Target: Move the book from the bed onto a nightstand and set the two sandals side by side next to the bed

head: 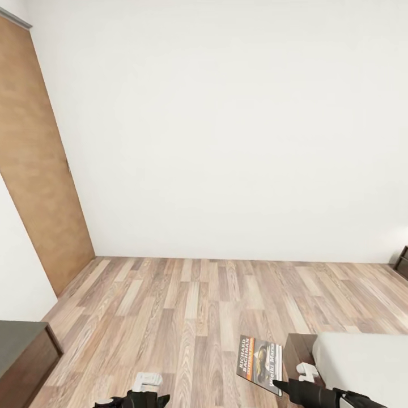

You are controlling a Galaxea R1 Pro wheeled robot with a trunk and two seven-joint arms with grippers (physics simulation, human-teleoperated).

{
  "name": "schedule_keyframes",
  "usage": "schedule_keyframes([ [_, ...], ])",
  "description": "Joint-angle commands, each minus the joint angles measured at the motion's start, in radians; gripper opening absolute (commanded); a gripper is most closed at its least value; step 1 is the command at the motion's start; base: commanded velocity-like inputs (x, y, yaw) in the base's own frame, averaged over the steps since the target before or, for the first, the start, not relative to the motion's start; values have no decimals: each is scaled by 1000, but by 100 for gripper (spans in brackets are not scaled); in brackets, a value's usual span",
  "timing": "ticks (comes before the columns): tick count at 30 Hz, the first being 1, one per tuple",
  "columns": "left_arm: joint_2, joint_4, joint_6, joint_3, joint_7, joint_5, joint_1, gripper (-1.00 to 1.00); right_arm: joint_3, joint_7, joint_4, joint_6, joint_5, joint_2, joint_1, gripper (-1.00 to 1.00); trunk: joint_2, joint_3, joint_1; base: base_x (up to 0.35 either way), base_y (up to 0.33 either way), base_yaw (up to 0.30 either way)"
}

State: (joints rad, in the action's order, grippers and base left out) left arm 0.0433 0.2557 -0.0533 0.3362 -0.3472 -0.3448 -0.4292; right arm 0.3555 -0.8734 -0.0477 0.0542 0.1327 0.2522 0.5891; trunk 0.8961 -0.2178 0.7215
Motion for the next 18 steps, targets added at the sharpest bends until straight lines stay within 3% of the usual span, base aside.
schedule_keyframes([
  [1,-2,1,-5,5,-2,-11,2,100,14,-3,-1,6,5,1,1,-100,1,-1,1,331,0,0],
  [7,-17,-1,-2,6,-1,-11,6,100,14,-2,-1,6,5,1,1,-100,1,-1,1,331,0,0],
  [18,-20,-27,0,7,-1,-10,6,100,14,-1,-1,6,5,1,1,-100,1,-1,1,331,0,0],
])
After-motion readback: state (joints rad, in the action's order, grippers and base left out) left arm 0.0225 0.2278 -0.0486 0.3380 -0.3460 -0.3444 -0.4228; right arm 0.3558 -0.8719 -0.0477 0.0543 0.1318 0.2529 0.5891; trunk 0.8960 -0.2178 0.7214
